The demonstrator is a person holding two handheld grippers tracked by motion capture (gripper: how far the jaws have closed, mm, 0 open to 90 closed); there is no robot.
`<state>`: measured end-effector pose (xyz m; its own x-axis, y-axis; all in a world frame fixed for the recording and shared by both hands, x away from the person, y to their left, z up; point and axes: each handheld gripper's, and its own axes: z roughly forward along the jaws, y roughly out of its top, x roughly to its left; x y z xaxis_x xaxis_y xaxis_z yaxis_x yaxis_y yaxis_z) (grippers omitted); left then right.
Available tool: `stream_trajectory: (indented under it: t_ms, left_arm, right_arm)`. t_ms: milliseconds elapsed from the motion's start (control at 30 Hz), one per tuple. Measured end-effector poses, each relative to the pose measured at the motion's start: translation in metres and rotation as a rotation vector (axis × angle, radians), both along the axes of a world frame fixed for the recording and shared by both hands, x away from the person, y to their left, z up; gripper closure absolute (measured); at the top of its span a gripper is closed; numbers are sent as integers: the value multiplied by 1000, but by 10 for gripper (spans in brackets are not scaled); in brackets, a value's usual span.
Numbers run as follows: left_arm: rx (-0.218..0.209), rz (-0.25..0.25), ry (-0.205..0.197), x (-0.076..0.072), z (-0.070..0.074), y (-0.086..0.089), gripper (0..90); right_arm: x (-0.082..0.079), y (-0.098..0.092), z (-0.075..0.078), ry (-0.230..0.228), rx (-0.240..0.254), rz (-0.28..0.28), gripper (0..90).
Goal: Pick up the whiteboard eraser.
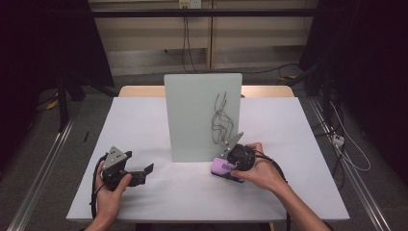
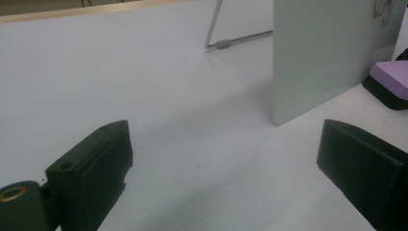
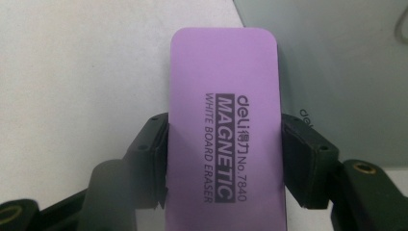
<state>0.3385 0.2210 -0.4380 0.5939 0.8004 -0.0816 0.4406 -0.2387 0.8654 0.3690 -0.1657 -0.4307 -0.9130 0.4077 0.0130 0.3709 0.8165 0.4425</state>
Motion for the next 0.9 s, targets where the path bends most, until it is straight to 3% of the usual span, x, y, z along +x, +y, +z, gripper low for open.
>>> stream_trajectory:
  t_ms: [167,400,900]
  left_arm:
    - [2,-5,0,0,0,-1,54]
    - [28,-10,-1,1,0,0,54]
    - [14,6,12,3,-2,4,54]
  right_arm:
    - [-1,2,1,4,-17,-8,412]
    - [0,-1,2,7,6,-23,414]
    - [-3,-12,10,-45,134,-56,414]
